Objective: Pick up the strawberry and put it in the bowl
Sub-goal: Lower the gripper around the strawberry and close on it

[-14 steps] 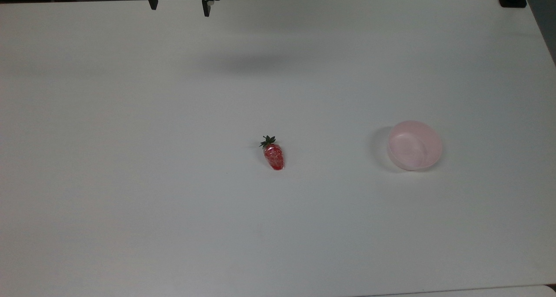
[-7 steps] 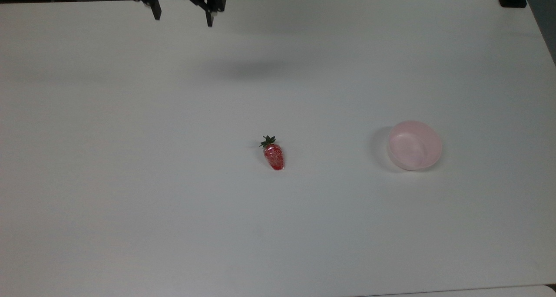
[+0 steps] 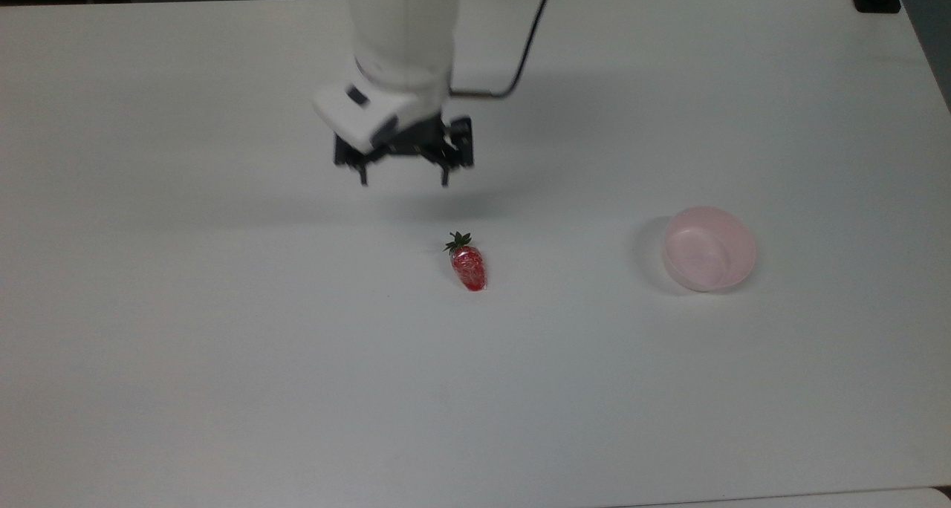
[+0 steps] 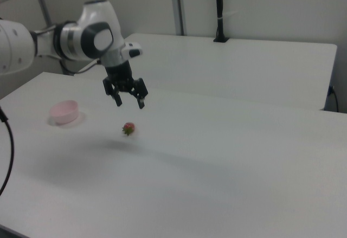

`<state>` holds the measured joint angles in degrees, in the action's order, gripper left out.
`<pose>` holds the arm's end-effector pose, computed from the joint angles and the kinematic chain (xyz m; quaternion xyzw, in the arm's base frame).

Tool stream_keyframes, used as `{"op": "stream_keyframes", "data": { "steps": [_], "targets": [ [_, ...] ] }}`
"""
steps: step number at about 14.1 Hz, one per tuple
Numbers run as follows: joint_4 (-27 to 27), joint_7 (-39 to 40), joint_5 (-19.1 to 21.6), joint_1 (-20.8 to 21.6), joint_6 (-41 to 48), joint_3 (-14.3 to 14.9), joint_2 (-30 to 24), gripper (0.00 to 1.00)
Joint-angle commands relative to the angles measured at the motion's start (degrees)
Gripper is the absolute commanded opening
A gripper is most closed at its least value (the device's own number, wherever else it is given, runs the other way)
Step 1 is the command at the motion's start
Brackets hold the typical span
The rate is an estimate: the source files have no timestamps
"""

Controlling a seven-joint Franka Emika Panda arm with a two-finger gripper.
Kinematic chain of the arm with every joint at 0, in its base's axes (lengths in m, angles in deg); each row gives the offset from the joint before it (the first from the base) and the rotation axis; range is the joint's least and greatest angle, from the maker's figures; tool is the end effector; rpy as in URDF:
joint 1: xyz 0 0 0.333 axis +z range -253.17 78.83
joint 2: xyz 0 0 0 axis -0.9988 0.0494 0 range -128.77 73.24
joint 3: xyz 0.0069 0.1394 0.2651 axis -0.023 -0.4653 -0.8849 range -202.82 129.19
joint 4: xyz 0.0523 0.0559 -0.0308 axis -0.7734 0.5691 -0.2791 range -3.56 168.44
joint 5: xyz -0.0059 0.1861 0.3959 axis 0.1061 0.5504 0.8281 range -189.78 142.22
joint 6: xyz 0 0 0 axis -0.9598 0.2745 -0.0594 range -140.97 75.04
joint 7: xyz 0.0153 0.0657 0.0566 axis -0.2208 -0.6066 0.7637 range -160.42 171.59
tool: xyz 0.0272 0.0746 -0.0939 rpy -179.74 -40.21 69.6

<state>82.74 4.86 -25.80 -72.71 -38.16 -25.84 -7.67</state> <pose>0.7015 0.0520 0.3976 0.9979 0.0367 0.0205 0.0483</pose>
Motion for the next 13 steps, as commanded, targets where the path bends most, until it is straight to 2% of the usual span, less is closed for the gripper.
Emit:
{"op": "stream_keyframes", "data": {
  "steps": [1, 6, 8, 12, 13],
  "targets": [
    [-1.4, 0.3, 2.8, 1.2, -5.5, 0.5, 5.5, 0.95],
    [-1.4, -5.3, 1.8, 4.7, -13.2, 0.5, 12.4, 0.92],
    [-1.4, -5.3, 1.8, 4.9, -13.2, 0.5, 12.9, 0.89],
    [-1.4, -5.4, 1.7, 5.0, -13.6, 0.4, 14.8, 0.71],
    [-1.4, -5.4, 1.6, 5.3, -14.1, 0.4, 15.0, 0.60]
  ]
}}
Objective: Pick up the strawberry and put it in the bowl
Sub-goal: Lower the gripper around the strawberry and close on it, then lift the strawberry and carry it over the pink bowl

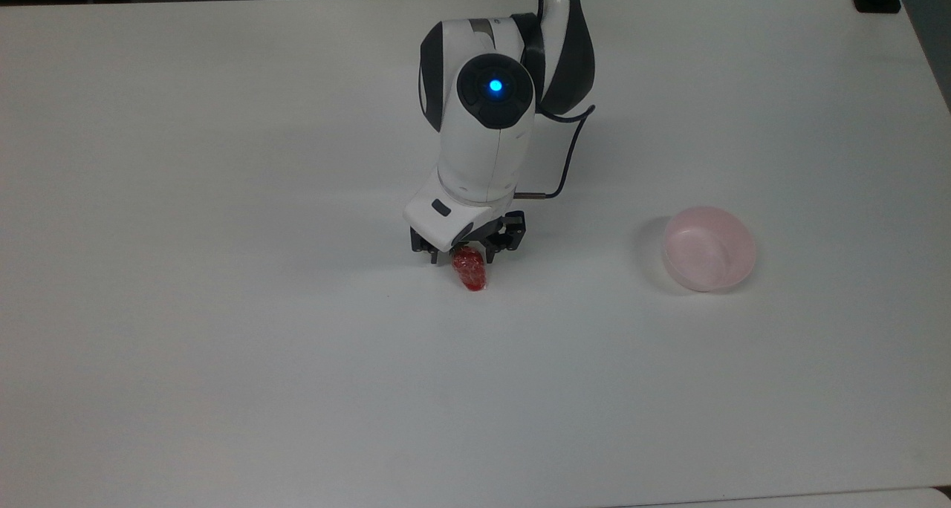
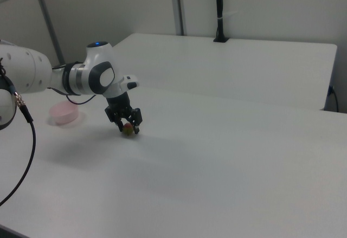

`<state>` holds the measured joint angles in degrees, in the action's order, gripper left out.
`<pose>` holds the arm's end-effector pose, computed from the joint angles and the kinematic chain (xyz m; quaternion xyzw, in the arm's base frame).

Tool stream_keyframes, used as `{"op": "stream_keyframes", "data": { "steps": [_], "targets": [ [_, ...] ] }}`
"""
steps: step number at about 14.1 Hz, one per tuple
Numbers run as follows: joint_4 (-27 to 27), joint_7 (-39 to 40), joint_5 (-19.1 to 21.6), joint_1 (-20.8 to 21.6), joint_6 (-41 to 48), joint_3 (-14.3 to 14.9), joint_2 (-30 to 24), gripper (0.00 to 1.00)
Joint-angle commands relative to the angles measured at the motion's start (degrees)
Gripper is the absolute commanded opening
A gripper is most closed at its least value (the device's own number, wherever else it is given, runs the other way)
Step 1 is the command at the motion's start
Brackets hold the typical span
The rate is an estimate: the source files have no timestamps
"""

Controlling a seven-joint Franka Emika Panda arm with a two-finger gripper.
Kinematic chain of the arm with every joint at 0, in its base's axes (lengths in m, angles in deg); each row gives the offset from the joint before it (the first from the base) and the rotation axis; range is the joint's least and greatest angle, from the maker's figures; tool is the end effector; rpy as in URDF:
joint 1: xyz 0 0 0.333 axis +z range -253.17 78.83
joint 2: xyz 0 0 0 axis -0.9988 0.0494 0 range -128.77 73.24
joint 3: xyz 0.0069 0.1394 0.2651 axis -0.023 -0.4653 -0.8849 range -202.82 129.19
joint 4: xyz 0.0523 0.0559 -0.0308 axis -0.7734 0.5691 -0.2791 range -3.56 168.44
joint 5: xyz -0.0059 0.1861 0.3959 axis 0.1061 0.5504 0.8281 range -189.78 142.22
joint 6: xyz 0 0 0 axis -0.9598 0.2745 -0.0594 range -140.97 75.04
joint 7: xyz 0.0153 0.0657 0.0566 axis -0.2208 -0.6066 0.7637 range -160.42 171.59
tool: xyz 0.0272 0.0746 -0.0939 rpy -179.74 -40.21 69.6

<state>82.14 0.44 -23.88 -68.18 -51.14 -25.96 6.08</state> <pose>0.7218 0.1178 0.2533 0.9975 0.0432 0.0252 0.0503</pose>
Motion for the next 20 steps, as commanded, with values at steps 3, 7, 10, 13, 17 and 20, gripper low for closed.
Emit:
{"op": "stream_keyframes", "data": {
  "steps": [3, 7, 10, 13, 17, 20],
  "targets": [
    [-0.8, -0.8, -0.9, 0.8, -1.1, 0.5, 1.1, 0.42],
    [-0.8, -1.0, -0.4, 0.9, -1.1, 0.5, 0.9, 0.12],
    [-1.0, -1.1, 0.0, 1.1, -1.0, 0.5, -0.4, 0.12],
    [-1.0, -1.8, 0.9, 5.4, -0.5, 1.1, -5.8, 0.12],
    [-6.0, -10.7, 0.6, 15.3, -1.3, 4.9, -4.4, 0.13],
    [-9.8, -17.3, 0.7, 20.5, -2.4, 6.0, -1.7, 0.14]
  ]
}}
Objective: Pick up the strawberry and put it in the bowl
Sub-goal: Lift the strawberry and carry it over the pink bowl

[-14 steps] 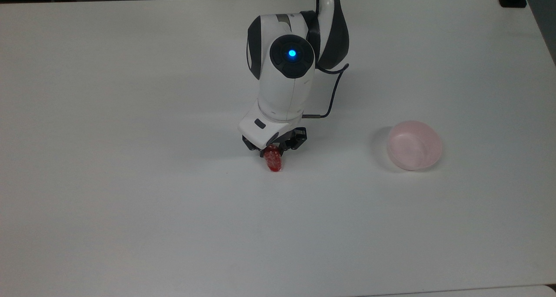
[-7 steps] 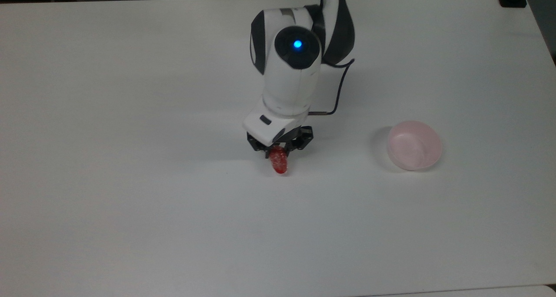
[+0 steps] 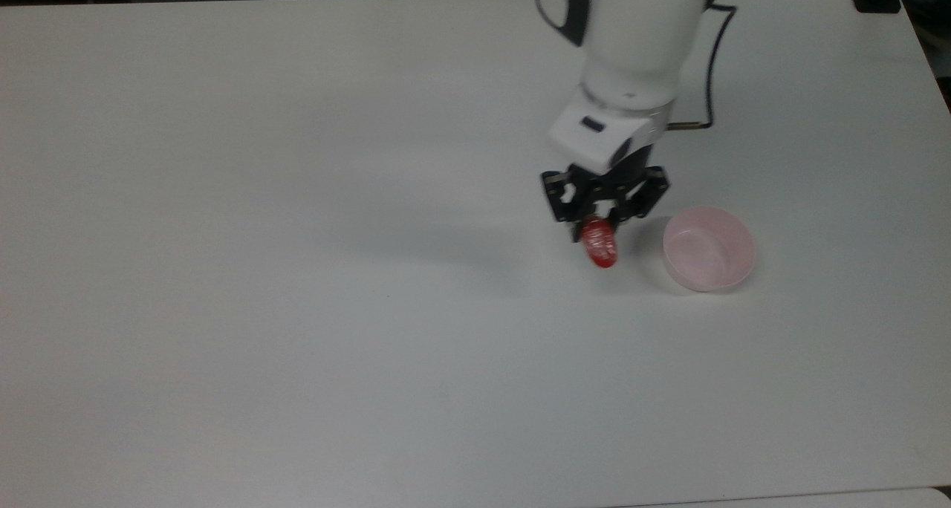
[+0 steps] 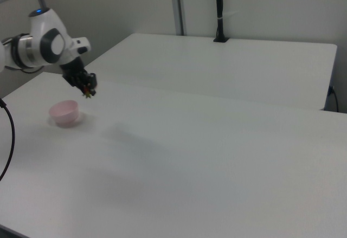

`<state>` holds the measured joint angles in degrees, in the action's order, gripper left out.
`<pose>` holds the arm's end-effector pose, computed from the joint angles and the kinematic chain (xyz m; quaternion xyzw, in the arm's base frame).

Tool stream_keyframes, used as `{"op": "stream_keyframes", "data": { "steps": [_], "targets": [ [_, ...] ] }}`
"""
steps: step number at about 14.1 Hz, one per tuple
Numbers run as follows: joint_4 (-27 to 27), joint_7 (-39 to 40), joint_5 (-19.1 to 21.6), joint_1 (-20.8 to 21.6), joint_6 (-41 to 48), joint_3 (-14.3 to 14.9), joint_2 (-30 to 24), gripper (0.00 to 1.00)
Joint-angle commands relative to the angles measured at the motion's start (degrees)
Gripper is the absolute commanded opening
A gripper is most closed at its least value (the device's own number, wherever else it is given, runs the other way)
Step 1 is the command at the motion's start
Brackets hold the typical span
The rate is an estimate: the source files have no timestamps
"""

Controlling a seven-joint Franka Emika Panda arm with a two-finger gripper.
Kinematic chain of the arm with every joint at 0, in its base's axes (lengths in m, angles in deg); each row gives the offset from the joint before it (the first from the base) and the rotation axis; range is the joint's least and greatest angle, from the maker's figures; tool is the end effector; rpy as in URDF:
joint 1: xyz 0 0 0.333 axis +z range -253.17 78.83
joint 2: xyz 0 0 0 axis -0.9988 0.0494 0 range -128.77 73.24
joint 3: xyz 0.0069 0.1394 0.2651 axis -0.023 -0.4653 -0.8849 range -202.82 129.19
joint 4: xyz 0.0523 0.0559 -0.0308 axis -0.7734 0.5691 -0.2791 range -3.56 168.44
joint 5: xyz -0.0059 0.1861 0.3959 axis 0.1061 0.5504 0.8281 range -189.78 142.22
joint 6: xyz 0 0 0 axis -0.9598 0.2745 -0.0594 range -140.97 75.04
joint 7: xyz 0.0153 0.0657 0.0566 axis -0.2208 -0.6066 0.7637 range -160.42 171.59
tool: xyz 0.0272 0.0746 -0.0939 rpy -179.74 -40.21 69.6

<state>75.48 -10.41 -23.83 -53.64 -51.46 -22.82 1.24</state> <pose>0.7068 0.2804 0.3803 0.9892 0.0527 0.1355 0.0163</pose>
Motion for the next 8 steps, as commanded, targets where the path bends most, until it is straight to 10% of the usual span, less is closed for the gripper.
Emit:
{"op": "stream_keyframes", "data": {
  "steps": [1, 6, 8],
  "targets": [
    [-4.1, -8.8, 0.6, 7.4, -3.9, 2.9, 4.1, 0.14],
    [-4.4, -16.6, 0.6, 11.4, -9.2, 2.9, 8.2, 0.28],
    [-6.0, -18.0, 0.5, 11.4, -9.2, 2.7, 9.6, 0.83]
  ]
}}
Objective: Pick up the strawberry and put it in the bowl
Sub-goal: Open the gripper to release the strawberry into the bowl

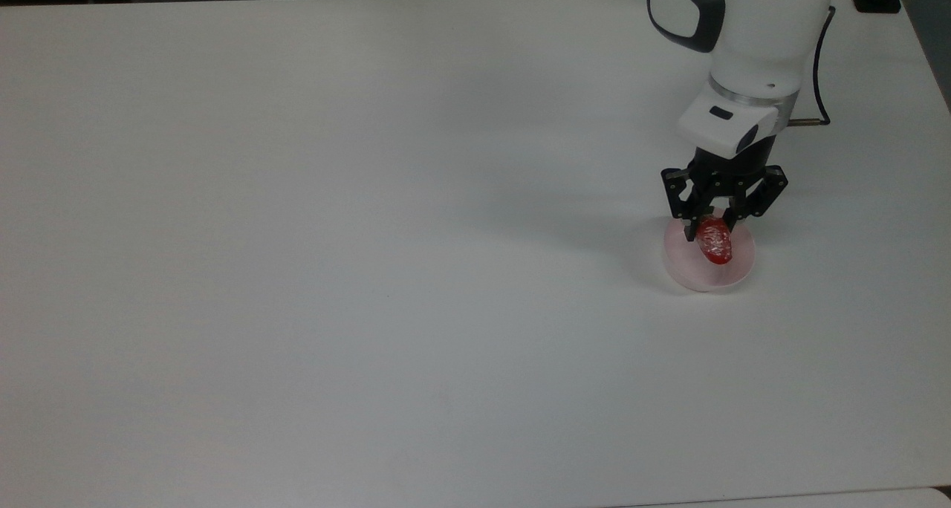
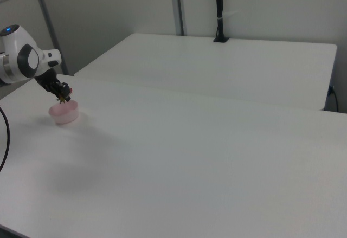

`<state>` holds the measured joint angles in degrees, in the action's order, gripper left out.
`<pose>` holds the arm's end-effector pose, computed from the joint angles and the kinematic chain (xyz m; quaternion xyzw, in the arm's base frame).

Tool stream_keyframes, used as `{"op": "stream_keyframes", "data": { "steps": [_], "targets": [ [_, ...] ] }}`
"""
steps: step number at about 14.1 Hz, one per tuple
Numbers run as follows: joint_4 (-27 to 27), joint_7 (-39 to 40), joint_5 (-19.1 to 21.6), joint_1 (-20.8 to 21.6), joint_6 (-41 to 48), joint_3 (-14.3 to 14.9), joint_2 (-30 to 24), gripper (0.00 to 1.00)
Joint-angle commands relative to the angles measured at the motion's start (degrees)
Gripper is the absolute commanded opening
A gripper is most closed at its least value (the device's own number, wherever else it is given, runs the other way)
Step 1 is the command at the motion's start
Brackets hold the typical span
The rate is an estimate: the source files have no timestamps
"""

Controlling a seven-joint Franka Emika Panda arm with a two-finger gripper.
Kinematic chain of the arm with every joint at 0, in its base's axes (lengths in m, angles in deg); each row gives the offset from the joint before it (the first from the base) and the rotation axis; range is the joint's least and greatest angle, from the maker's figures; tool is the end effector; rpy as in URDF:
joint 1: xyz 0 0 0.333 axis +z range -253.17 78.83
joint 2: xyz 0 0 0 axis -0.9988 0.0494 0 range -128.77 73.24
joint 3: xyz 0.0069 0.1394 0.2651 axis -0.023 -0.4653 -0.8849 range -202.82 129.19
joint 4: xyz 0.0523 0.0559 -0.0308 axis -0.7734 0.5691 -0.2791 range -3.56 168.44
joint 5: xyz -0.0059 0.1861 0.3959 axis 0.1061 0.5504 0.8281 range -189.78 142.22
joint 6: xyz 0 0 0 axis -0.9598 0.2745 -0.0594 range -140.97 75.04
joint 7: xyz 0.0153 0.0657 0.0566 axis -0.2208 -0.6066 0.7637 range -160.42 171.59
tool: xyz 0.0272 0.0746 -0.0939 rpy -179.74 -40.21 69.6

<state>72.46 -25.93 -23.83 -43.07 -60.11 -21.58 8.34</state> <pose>0.6697 0.4136 0.3349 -0.9833 -0.0145 -0.1804 0.0206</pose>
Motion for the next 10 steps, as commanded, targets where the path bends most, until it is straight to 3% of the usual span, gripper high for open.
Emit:
{"op": "stream_keyframes", "data": {
  "steps": [1, 4, 6, 10],
  "targets": [
    [-2.9, -2.7, 0.1, 0.8, -0.3, 1.4, 2.7, 1.00],
    [-2.8, -2.6, -0.4, 0.8, 0.6, 1.2, 2.1, 1.00],
    [-2.0, -2.4, -0.4, -0.1, 4.7, 1.0, -1.7, 1.00],
    [-0.3, 4.4, 0.2, -9.0, 23.3, -0.3, -12.5, 1.00]
  ]
}}
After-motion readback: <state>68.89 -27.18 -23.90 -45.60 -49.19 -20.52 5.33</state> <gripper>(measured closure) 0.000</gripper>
